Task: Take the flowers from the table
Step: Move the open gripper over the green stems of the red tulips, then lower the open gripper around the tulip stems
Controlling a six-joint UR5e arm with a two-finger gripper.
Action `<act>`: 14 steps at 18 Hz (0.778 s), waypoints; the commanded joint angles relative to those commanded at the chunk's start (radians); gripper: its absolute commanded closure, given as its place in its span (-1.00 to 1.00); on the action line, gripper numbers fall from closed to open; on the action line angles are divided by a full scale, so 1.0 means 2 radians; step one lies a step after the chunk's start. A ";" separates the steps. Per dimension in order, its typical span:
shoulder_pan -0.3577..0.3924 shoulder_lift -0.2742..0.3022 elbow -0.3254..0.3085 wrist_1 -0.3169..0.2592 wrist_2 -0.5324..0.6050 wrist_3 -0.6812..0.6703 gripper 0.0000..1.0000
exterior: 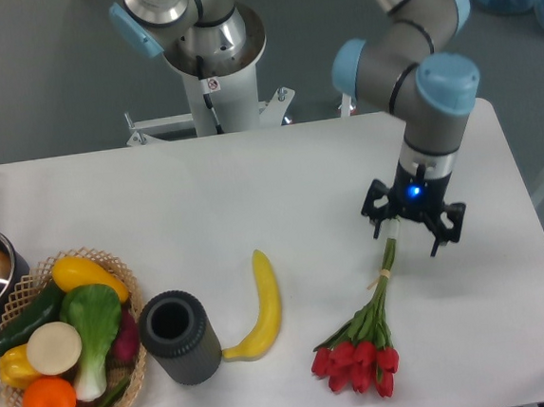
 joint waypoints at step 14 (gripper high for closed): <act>-0.028 -0.060 0.045 0.001 -0.002 -0.022 -1.00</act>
